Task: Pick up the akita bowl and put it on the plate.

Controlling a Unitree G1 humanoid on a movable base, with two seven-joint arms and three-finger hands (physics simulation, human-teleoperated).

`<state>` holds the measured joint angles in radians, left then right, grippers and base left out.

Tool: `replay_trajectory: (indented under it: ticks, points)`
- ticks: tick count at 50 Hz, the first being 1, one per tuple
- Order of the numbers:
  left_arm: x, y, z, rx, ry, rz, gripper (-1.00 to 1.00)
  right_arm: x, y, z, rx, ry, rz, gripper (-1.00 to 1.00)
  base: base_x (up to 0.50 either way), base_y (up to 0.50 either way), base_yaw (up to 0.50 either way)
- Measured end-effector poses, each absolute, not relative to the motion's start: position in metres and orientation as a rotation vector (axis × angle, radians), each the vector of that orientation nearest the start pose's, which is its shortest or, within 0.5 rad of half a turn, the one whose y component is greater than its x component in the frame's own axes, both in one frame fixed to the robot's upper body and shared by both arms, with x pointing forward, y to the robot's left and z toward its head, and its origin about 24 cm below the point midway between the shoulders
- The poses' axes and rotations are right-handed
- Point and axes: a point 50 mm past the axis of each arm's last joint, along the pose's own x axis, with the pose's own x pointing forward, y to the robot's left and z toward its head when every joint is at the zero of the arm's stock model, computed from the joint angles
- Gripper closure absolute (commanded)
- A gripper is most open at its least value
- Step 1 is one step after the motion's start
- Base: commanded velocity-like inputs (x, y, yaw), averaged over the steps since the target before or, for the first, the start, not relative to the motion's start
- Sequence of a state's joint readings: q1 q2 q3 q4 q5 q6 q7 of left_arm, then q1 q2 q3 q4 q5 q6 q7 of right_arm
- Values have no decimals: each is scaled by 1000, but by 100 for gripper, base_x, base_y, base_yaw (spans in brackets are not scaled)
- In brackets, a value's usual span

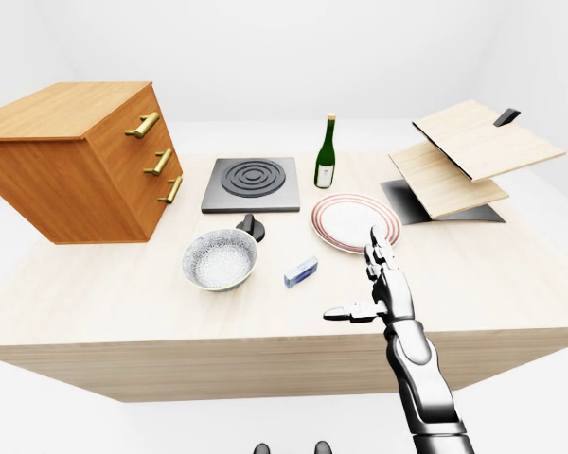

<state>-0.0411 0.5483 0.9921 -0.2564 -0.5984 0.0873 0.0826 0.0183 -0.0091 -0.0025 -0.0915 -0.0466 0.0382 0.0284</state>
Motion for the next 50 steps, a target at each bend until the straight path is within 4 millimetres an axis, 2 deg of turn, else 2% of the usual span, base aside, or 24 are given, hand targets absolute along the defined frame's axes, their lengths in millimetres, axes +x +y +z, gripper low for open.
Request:
replay_trajectory:
  ticks: [21,50]
  points:
    - [143,396,226,-4,-679,764,-100,249,-151,59,-63,-54,18,-100,1,0,0]
    - [138,390,229,9,-707,738,-100,250,-151,63,-62,-77,29,-100,50,0,0]
